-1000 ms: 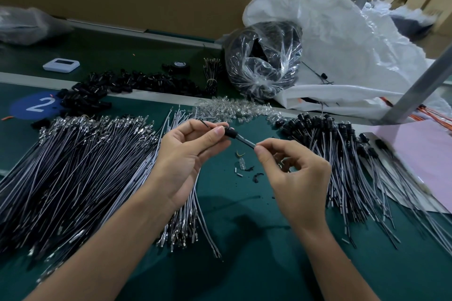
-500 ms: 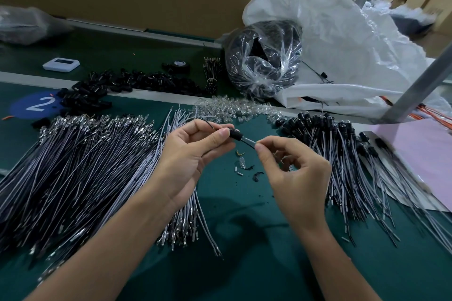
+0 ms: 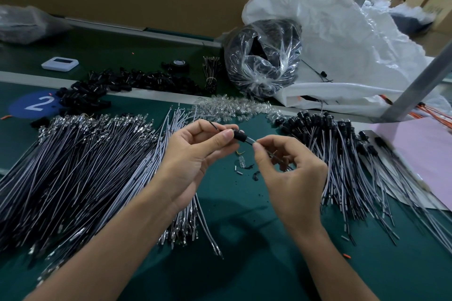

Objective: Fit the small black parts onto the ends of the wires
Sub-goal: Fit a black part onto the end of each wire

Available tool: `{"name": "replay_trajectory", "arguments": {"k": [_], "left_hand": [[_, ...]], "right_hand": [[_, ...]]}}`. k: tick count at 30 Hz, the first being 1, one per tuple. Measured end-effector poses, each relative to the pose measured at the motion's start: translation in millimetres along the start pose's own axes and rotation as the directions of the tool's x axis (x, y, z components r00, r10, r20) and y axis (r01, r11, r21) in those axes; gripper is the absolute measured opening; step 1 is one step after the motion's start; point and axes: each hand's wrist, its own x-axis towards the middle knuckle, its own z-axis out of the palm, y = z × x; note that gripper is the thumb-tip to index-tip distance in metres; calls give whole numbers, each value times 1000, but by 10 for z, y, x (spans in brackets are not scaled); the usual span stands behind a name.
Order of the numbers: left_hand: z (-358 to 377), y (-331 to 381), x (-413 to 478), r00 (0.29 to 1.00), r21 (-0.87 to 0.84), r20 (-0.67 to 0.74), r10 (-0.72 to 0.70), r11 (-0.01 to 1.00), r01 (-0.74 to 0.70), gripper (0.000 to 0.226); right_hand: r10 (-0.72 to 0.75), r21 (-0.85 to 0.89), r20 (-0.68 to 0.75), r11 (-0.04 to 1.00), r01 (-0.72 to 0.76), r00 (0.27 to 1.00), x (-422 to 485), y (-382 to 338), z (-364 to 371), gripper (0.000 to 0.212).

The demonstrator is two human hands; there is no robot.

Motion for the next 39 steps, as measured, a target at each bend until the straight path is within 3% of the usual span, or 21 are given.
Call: {"name": "replay_trajectory", "arguments": {"k": [24,31,39], "left_hand": [[-19,-37,8,999,27,-1,36,999,-36,24],[-14,-32,13,999,28,-2,32,999,-32,17],[-10,-33,6,999,61,-5,49,997,-49,23]], "right_hand": [[-84,-41,-22,996,83,996,-12,5,8,6],[-82,-53,-10,995,82,997,-8,-7,10,2],[-82,-89,15,993,83,996,-9,6,33,14]]}}
